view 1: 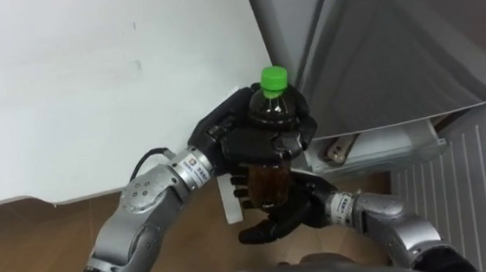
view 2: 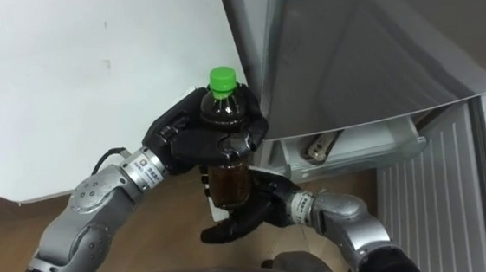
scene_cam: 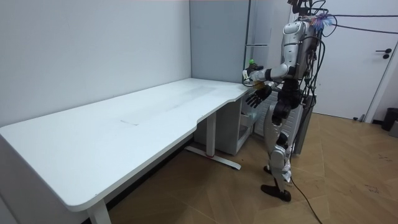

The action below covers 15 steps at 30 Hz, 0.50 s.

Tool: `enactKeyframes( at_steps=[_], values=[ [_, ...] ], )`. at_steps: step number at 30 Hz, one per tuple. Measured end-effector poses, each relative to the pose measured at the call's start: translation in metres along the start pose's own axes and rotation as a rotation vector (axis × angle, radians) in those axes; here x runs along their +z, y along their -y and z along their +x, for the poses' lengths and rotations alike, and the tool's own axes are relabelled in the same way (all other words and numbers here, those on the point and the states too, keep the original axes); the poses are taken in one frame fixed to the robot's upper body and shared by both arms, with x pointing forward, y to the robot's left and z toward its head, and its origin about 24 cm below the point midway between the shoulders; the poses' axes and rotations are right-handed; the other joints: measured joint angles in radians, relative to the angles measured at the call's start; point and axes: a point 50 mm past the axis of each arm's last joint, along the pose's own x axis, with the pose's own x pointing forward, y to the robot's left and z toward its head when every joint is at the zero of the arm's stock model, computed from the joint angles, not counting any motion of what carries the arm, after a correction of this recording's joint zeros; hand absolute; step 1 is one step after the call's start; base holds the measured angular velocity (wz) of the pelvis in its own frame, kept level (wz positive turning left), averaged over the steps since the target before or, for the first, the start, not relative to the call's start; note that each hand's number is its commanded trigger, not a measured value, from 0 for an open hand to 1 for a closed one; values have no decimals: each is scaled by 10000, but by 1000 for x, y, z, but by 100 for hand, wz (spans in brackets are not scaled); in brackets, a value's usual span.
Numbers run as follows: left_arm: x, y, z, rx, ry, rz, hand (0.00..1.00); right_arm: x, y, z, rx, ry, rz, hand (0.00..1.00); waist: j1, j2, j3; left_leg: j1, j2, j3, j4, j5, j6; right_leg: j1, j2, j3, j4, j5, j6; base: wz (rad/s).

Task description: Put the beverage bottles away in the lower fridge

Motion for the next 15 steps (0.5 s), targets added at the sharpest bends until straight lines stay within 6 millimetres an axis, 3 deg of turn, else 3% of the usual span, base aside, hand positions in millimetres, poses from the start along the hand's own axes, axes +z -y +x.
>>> enactKeyframes(
  at_steps=[15],
  values=[
    [-7, -3, -2, 64, -186, -316, 100, -9, -6, -2, 408, 110, 1159, 0, 205, 119, -38, -86, 6, 1, -47, -4, -5, -73, 38, 10, 62, 3, -5, 0]
  ],
)
